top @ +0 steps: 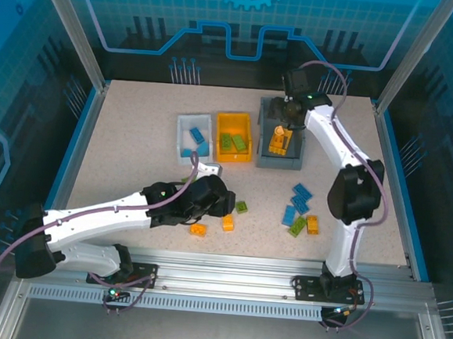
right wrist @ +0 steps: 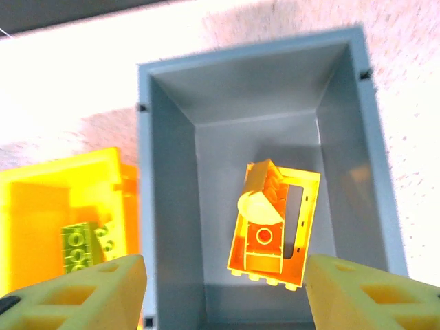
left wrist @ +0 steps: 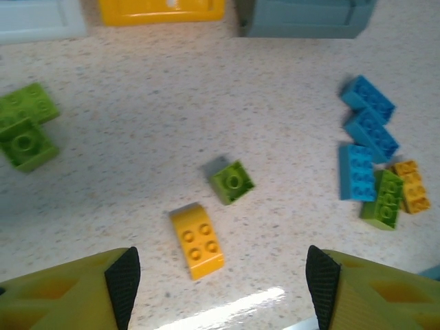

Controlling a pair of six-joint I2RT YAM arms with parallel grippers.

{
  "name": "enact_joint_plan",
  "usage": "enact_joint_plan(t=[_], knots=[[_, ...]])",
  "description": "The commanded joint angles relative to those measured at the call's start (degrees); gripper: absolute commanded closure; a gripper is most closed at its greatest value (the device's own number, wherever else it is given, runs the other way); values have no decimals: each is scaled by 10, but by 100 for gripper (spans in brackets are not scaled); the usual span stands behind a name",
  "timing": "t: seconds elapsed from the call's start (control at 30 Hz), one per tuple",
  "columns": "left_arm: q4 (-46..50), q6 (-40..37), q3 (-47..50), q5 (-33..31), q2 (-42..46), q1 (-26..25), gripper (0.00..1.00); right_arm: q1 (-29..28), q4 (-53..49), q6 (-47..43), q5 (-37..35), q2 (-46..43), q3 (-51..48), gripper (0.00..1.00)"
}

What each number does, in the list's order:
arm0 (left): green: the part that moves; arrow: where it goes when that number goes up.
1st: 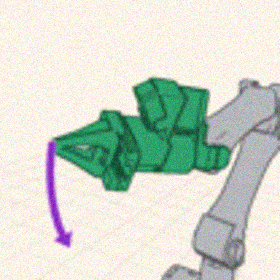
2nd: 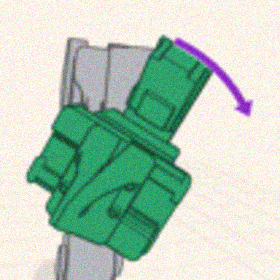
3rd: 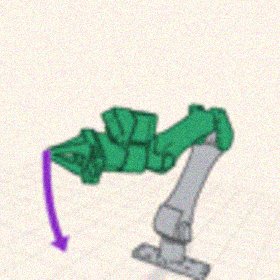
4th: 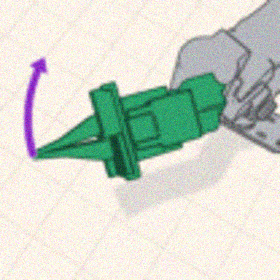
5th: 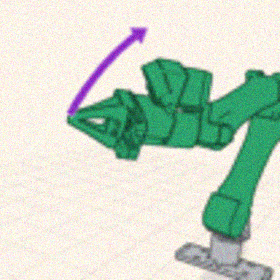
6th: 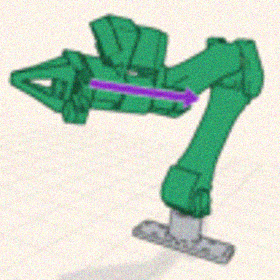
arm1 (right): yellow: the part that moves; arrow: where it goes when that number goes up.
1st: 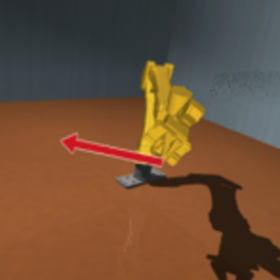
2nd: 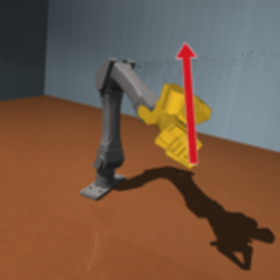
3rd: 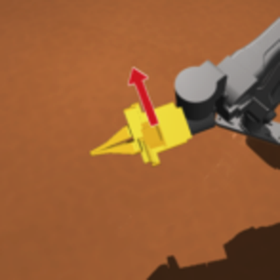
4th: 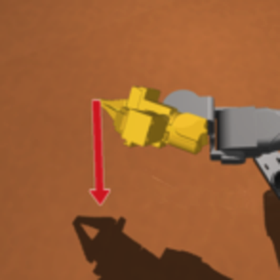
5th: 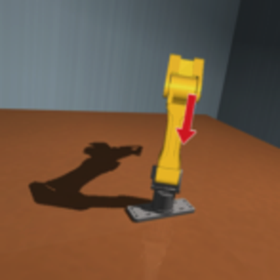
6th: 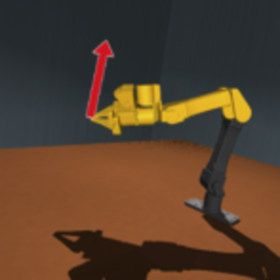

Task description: Sort the legos into containers by color

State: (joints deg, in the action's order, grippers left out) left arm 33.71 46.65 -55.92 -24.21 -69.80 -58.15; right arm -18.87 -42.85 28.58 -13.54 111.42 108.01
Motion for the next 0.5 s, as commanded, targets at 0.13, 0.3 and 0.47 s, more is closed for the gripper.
enact_joint_plan(t=[0.13, 0.3, 0.47], knots=[[67, 25, 20, 64, 8, 129, 26, -74, 55, -17, -52, -202, -203, 40], [24, 9, 44, 136, -56, 225, 22, -181, 109, -8, -47, -331, -391, 36], [-21, 8, 40, 174, -155, 286, 19, -301, 142, 23, -45, -419, -525, 27]])
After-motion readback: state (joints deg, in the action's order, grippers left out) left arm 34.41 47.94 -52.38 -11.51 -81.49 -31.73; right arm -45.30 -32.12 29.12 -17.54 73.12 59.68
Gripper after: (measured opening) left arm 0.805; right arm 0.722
